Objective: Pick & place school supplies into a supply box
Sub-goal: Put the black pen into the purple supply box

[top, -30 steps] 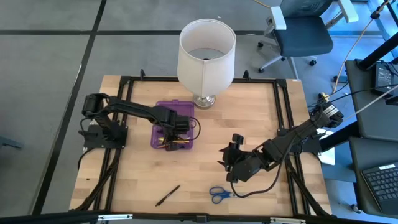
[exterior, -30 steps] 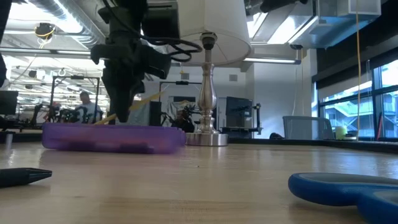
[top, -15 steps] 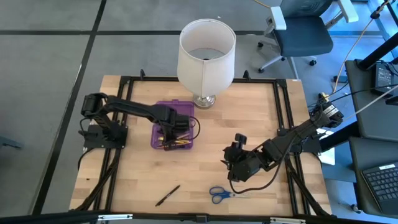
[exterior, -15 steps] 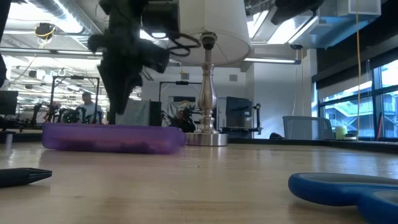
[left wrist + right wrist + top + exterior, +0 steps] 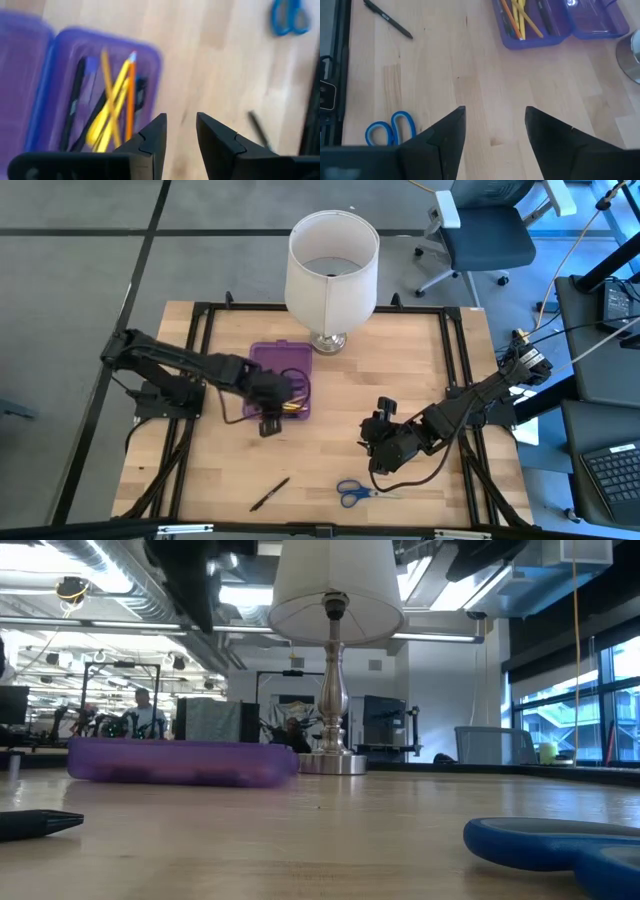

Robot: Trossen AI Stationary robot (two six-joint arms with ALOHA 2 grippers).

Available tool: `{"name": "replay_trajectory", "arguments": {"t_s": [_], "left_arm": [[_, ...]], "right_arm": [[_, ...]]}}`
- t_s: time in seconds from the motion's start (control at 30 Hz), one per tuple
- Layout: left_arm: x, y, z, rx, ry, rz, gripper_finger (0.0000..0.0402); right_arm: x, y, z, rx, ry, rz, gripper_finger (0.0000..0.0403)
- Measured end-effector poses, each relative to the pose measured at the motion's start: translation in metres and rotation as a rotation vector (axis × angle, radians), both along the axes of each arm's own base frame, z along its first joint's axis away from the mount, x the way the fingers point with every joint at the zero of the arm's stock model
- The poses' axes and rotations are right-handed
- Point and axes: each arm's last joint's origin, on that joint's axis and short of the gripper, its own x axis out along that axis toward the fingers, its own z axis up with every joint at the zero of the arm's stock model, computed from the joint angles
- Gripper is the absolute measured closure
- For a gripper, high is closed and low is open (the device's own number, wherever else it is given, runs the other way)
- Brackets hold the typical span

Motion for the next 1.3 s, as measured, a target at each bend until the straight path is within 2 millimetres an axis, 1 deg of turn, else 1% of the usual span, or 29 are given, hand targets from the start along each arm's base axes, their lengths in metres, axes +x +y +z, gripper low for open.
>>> {"name": "replay_trajectory", "arguments": {"t_s": [0.07, 0.23, 0.3, 0.37, 0.5, 0.57, 0.7, 0.83, 0.93, 1.03, 1.17, 1.3], "left_arm": [[-0.001, -0.012, 0.002, 0.015, -0.047, -0.024, 0.0302], [-0.001, -0.036, 0.001, 0.072, -0.105, -0.068, 0.0302], [0.0, -0.044, -0.002, 0.102, -0.121, -0.052, 0.0295], [0.001, -0.051, -0.004, 0.116, -0.138, -0.037, 0.0281], [0.002, -0.066, -0.009, 0.095, -0.14, -0.048, 0.0239], [0.001, -0.075, -0.011, 0.049, -0.135, -0.071, 0.0219], [-0.001, -0.1, -0.013, -0.097, -0.129, -0.111, 0.0193], [-0.004, -0.128, -0.015, -0.195, -0.172, -0.105, 0.0185], [-0.007, -0.147, -0.02, -0.221, -0.182, -0.138, 0.0186], [-0.012, -0.161, -0.027, -0.24, -0.162, -0.111, 0.0189], [-0.017, -0.176, -0.044, -0.231, -0.094, -0.02, 0.0191], [-0.024, -0.192, -0.067, -0.182, -0.02, -0.032, 0.0192]], "right_arm": [[0.0, 0.0, 0.0, -0.002, 0.002, 0.001, 0.0195], [-0.001, 0.004, -0.003, -0.024, 0.008, 0.034, 0.0195], [-0.002, 0.009, -0.012, -0.046, 0.015, 0.086, 0.0195], [-0.002, 0.017, -0.025, -0.034, 0.001, 0.145, 0.0195], [-0.003, 0.028, -0.051, -0.029, -0.116, 0.26, 0.0195], [-0.005, 0.03, -0.06, -0.034, -0.146, 0.289, 0.0195], [-0.007, 0.028, -0.068, -0.034, -0.149, 0.285, 0.0195], [-0.005, 0.025, -0.07, -0.035, -0.163, 0.268, 0.0195], [-0.003, 0.024, -0.069, -0.026, -0.186, 0.264, 0.0195], [-0.002, 0.025, -0.068, -0.019, -0.201, 0.261, 0.0195], [-0.001, 0.026, -0.066, 0.013, -0.219, 0.238, 0.0195], [0.0, 0.026, -0.065, 0.04, -0.244, 0.214, 0.0195]]}}
